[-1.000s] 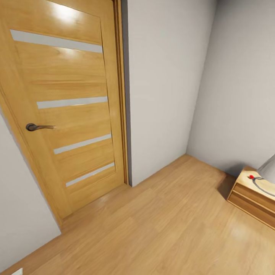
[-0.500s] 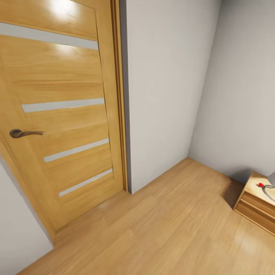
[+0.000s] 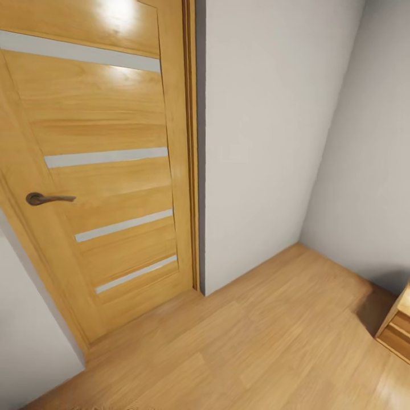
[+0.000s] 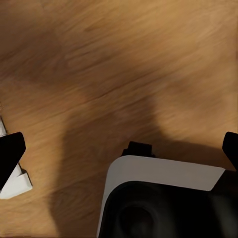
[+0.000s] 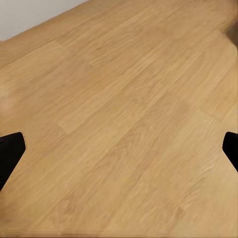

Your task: In the bedroom, organize the workspace by keeping the computer under the desk, ensuring the monitor is on the desk, placing the keyboard on the desk next to the monitor, placing the mouse on the desk next to the keyboard, moving the folder from the swivel chair onto the desk next to the mouse, stacking the notebook on top of the folder with the pen on top of the notebook, and positioning the swivel chair next to the desk.

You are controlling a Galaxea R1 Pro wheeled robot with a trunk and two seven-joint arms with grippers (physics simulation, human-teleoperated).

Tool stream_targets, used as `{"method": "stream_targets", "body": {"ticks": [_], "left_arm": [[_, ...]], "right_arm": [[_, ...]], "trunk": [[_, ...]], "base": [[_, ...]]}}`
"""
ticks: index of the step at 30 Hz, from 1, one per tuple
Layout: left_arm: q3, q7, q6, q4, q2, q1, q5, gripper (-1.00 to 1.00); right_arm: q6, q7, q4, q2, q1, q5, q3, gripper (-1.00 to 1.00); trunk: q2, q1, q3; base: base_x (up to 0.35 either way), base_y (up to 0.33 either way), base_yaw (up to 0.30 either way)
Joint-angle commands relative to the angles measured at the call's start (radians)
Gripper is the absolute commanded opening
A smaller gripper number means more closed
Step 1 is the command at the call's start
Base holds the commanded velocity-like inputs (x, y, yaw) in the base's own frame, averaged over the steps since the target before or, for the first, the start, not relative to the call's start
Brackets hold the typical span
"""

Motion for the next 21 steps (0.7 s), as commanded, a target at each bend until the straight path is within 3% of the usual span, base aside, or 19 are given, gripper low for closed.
{"method": "stream_targets", "body": {"ticks": [1,11,21], "left_arm": [[-0.009,0.004,-0.004,0.001,0.0,-0.001,0.01,1.0],[-0.009,0.004,-0.008,-0.002,0.002,-0.001,0.039,1.0],[-0.013,0.004,-0.01,-0.003,0.001,-0.001,0.106,1.0]], "right_arm": [[0.026,-0.006,-0.011,0.0,-0.001,0.007,-0.003,1.0],[0.099,-0.007,-0.038,-0.001,-0.001,0.004,-0.004,1.0],[0.112,-0.007,-0.067,-0.001,-0.001,0.003,-0.006,1.0]], "trunk": [[0.0,0.0,-0.001],[0.0,0.0,-0.001],[0.0,0.0,-0.001]], "base": [[0.019,-0.026,0.278],[0.005,-0.032,0.28],[0.0,-0.248,0.28]]}}
